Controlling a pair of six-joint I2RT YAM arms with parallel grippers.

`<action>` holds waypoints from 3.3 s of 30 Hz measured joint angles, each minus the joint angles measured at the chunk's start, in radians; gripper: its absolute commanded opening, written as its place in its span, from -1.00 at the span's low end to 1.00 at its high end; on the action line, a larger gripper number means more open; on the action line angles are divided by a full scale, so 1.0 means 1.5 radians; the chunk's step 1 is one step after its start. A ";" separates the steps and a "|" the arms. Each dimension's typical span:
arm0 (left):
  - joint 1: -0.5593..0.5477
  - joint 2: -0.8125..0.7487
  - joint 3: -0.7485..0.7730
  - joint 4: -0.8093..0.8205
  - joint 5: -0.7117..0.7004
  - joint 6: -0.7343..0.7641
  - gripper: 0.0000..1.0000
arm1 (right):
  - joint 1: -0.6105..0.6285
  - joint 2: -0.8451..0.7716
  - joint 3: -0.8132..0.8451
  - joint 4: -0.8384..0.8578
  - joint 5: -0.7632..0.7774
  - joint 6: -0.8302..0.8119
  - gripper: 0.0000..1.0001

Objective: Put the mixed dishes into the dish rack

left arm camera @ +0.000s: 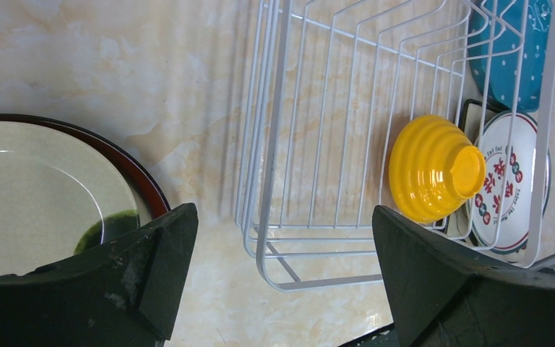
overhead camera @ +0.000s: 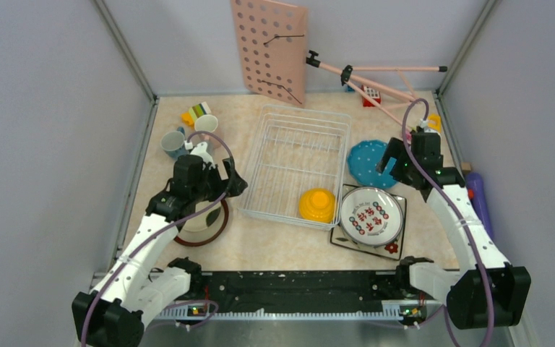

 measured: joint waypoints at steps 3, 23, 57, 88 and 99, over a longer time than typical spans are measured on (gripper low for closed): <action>0.000 -0.009 0.001 0.000 0.012 0.002 0.90 | -0.047 -0.011 -0.044 0.036 -0.061 0.017 0.86; 0.000 -0.022 0.007 -0.007 0.069 0.003 0.90 | -0.199 -0.089 -0.262 0.091 -0.201 0.083 0.64; 0.000 -0.008 0.008 -0.007 0.092 0.002 0.90 | -0.200 -0.040 -0.254 0.009 -0.190 0.113 0.30; 0.000 -0.008 0.008 -0.006 0.099 0.000 0.90 | -0.113 -0.186 -0.275 -0.219 -0.141 0.237 -1.00; 0.000 -0.013 0.013 -0.008 0.097 0.003 0.92 | -0.113 -0.211 -0.140 -0.322 -0.095 0.233 -1.00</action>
